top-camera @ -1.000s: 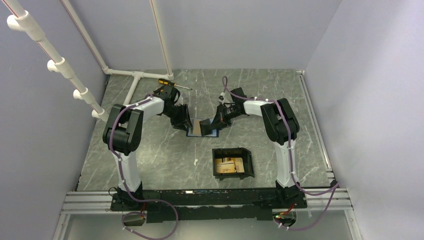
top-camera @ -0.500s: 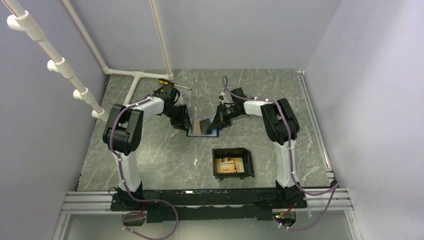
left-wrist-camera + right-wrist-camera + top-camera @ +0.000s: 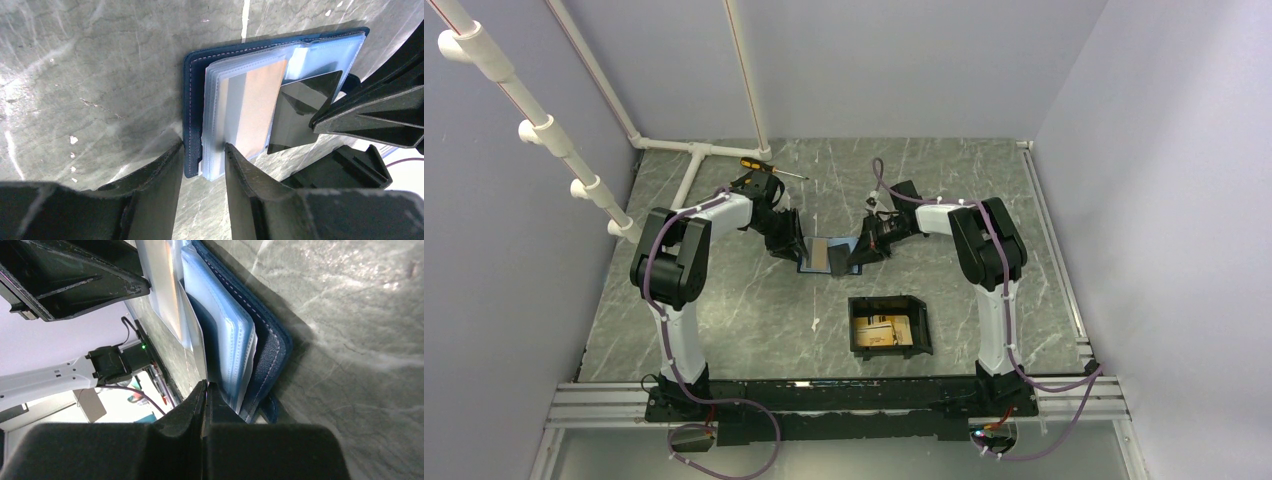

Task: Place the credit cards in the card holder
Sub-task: Insert the credit card into the card holder.

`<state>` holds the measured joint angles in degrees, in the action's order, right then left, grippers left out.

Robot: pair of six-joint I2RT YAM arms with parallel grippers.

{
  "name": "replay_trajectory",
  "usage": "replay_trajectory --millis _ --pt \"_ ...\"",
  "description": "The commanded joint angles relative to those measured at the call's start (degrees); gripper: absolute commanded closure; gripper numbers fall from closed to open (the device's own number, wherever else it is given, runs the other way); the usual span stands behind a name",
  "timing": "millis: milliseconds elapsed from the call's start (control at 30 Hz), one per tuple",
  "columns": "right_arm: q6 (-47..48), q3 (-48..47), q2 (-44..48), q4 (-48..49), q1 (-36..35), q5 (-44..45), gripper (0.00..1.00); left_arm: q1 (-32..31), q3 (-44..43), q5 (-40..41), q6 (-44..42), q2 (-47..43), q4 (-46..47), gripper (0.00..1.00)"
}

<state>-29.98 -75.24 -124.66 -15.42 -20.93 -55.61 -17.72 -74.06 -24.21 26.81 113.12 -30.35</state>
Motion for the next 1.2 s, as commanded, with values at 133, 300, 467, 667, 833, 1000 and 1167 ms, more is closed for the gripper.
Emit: replay_trajectory --millis 133,300,467,667,833,1000,1167 --pt "3.0 -1.7 1.4 1.7 -0.4 0.7 1.00 -0.6 0.6 3.6 -1.4 3.5 -0.7 0.57" --pt "0.4 2.2 6.6 7.4 -0.4 0.3 1.00 -0.6 0.6 4.0 -1.6 3.4 -0.9 0.57" --pt "0.7 3.7 9.7 6.7 -0.3 0.5 1.00 -0.6 0.4 3.9 -1.7 3.5 -1.2 0.57" --pt "-0.3 2.0 8.1 7.1 -0.3 -0.5 1.00 -0.6 0.4 4.0 -1.7 3.5 -1.1 0.57" --pt "0.5 -0.2 4.6 3.7 -0.4 -0.2 1.00 -0.6 0.5 4.0 -1.7 3.6 -1.0 0.57" --pt "0.6 -0.6 3.3 3.1 -0.8 0.3 1.00 -0.6 0.5 4.0 -1.7 3.5 -1.1 0.57" --pt "0.7 -0.8 3.1 2.3 -0.8 1.6 1.00 -0.6 0.6 4.1 -1.7 3.3 -1.1 0.57"
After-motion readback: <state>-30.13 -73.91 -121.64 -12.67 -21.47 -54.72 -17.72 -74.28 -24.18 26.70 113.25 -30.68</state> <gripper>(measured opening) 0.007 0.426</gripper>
